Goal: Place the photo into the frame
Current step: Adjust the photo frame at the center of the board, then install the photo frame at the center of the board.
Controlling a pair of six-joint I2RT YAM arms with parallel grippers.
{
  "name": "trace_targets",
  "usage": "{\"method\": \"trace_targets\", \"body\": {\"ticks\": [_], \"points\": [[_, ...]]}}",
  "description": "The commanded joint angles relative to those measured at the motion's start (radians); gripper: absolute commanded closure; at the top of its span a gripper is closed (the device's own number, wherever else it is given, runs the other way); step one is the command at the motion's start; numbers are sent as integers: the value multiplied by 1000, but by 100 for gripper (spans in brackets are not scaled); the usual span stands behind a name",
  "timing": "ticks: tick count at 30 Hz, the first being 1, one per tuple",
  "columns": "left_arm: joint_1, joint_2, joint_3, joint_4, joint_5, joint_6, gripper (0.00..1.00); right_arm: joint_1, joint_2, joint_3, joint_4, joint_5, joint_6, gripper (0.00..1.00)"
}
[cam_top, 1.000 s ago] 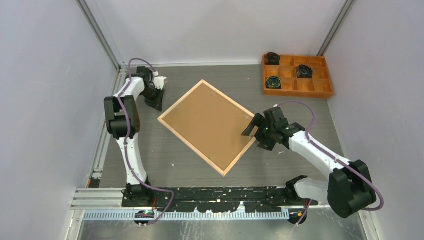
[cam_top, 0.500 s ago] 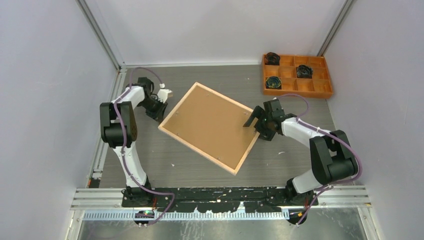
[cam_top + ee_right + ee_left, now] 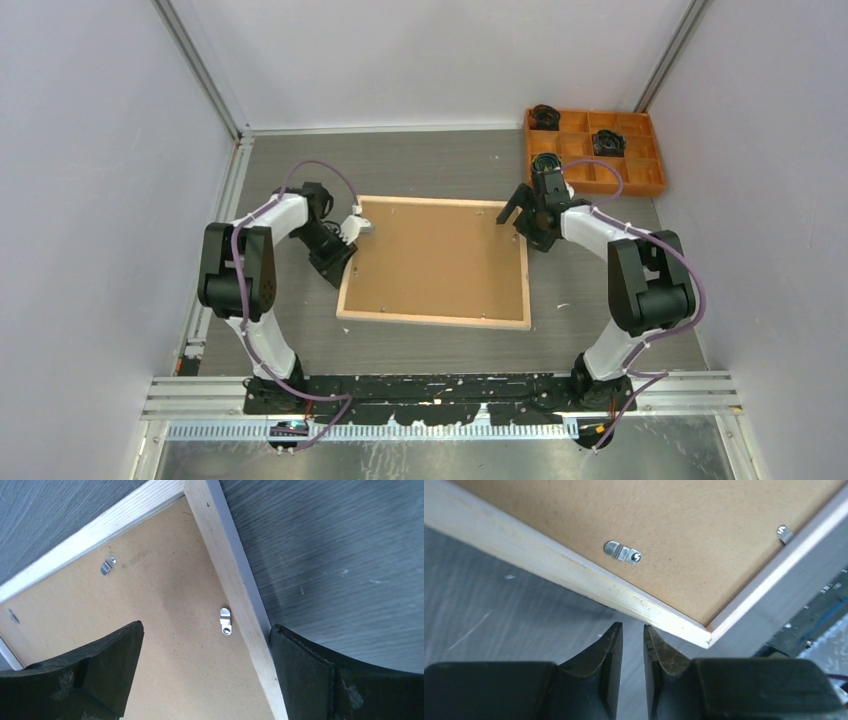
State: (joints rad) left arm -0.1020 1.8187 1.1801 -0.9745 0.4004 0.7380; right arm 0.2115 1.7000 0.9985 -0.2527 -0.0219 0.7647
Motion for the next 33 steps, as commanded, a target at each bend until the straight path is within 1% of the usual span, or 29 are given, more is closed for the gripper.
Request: {"method": "trace_targets", "body": {"ticks": [1,4,6,9,12,14,16,20,28,33], "points": [[-6,-60,19,-76,138,31,75,18,-136,47,-51,51,14,0],[62,-29,93,-118,194,26,75,29,-205,44,-40,40,25,0],[95,11,160,-147,239,-7,70,60,-217,58,-34,-17,31,1],[133,79,216,-148,290,-65,60,152,-199,81,19,-105,39,4],[133,137,245,-126,305,-111,59,268,-143,89,111,-158,57,9],[134,192,271,-133,313,-133,61,344,-83,99,174,-163,65,16],[134,230,299,-148,319,-141,66,410,-22,125,223,-176,78,20],[134,243,310,-146,335,-141,71,511,101,194,324,-202,115,26],[134,265,305,-135,334,-138,79,597,371,401,385,-265,181,34],[134,272,290,-122,323,-134,81,614,466,482,389,-298,205,37]]}}
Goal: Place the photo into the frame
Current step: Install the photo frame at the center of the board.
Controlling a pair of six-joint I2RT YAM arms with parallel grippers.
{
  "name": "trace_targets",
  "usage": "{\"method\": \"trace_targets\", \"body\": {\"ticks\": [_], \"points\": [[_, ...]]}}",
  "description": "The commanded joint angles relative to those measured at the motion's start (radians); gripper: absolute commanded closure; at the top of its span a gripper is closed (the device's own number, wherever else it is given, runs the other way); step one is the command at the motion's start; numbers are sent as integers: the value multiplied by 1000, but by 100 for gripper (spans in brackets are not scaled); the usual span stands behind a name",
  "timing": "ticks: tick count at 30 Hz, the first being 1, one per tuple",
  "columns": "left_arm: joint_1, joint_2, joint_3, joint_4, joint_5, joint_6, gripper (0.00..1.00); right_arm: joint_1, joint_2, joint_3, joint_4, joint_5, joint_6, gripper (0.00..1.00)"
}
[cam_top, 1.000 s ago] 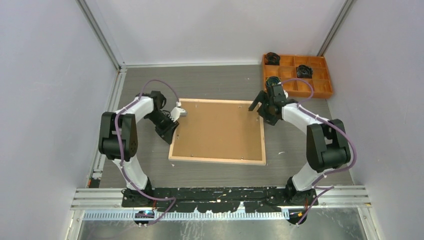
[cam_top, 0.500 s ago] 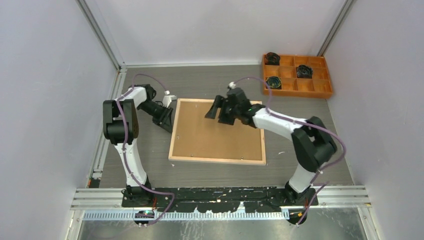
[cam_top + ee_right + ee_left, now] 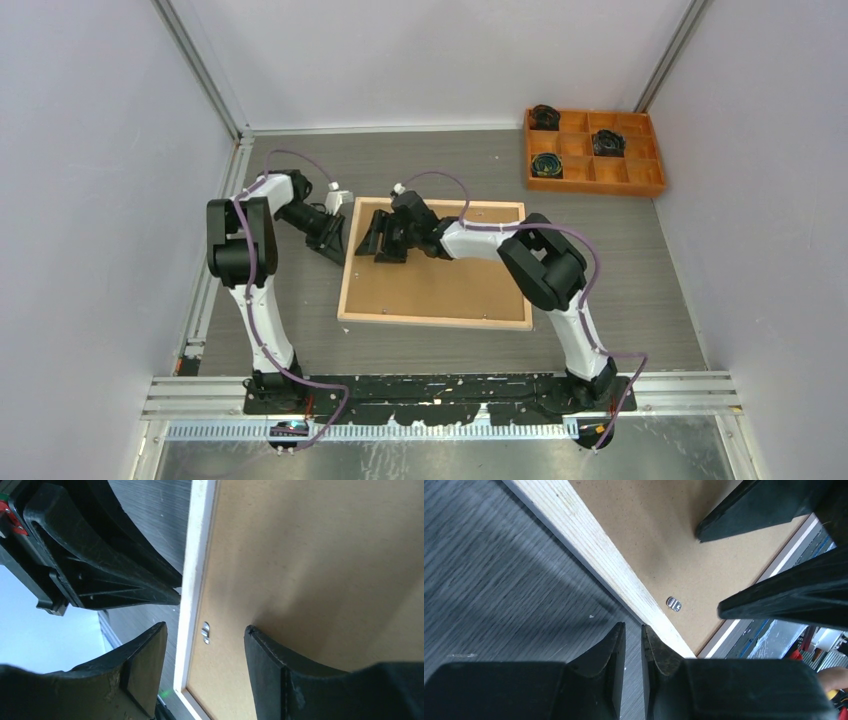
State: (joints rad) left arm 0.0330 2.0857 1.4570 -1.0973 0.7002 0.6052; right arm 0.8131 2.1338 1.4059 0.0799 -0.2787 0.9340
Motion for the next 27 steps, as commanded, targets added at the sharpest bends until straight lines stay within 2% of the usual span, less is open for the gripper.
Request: {"method": "trace_targets", "body": {"ticks": [1,11,27], "points": [[-1,5,11,3,22,-1,81,16,44,85,53,-46,39,37],[-1,14,14,23,5,-23,86,47,87,112,54,-83,55,43],[-1,13,5,43,-10,-38,89,72,116,117,52,-99,65,44]]}}
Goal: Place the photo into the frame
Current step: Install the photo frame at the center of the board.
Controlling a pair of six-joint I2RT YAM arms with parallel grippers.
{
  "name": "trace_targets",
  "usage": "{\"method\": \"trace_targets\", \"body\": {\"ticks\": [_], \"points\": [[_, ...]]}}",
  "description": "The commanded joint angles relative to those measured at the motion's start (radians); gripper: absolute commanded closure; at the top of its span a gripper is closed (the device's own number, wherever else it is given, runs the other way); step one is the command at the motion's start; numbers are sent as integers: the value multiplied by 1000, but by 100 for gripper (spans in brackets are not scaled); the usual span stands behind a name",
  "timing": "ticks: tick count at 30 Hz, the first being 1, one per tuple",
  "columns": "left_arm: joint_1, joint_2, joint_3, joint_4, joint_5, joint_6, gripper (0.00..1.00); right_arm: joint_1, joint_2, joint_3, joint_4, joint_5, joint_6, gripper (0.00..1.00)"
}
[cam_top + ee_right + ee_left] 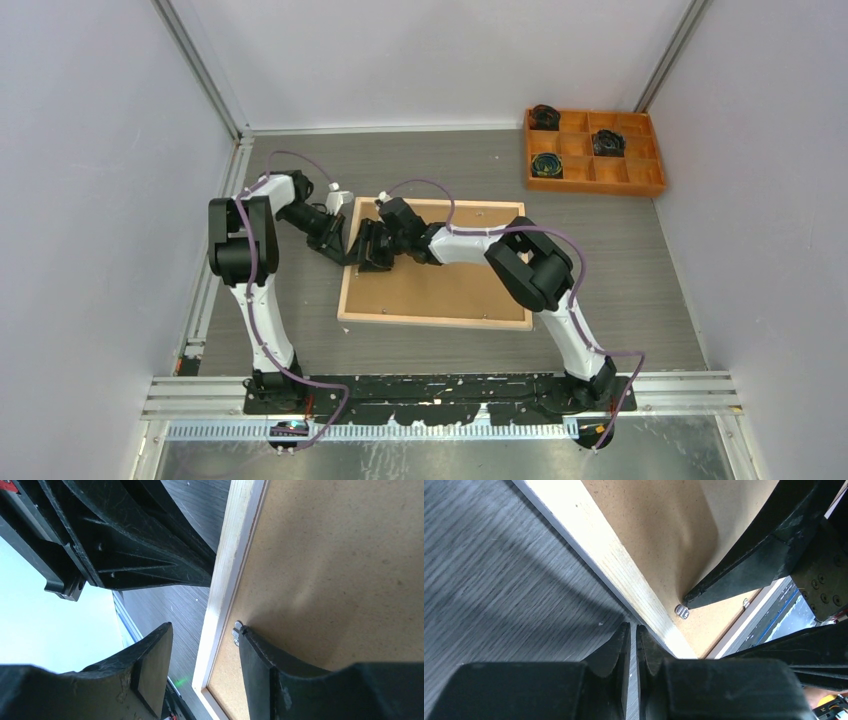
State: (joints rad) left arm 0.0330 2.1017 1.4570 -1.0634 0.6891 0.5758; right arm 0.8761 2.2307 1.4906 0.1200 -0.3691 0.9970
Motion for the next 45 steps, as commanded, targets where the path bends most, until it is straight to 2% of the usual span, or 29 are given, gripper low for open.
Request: {"method": "trace_targets", "body": {"ticks": [1,45], "points": [[-1,-3,5,10,1,-9,90,9,21,34,12,-12,2,44],[-1,1,11,16,3,-14,92,25,47,77,8,-73,11,50]]}}
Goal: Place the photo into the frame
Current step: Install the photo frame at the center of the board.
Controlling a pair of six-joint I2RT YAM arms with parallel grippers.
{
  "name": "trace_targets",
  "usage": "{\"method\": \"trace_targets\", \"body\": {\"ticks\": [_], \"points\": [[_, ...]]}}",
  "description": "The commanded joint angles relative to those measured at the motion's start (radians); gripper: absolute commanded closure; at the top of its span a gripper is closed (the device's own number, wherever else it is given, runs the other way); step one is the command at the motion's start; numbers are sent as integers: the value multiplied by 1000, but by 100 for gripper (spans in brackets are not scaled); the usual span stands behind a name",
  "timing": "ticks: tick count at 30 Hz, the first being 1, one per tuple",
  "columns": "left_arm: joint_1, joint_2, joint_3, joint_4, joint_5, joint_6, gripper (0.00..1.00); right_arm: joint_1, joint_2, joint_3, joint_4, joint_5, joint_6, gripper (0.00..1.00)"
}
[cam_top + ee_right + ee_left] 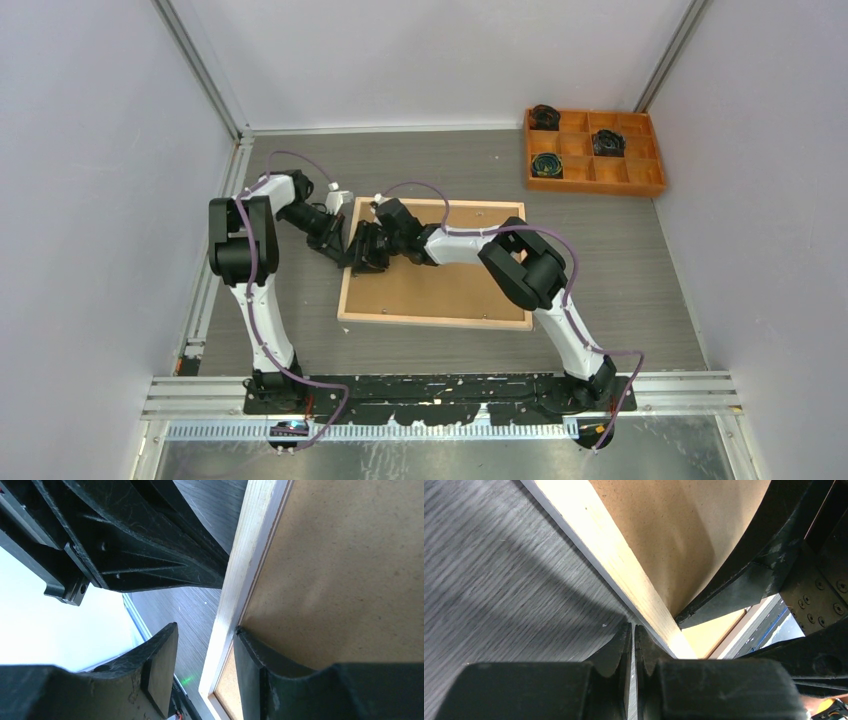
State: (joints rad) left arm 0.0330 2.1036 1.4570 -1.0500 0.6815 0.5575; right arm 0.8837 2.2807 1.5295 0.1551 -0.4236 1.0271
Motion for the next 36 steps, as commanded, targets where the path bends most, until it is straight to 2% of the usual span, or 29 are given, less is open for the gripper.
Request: {"method": "trace_targets", "body": {"ticks": [1,10,36], "points": [[-1,-1,10,2,11,4,93,15,-7,46,-40,-13,-29,50],[-1,-6,3,-1,10,10,93,-33,-44,51,-70,-3,-61,47],[-1,-8,6,-2,18,9,93,18,-5,36,-59,-36,-45,48]]}}
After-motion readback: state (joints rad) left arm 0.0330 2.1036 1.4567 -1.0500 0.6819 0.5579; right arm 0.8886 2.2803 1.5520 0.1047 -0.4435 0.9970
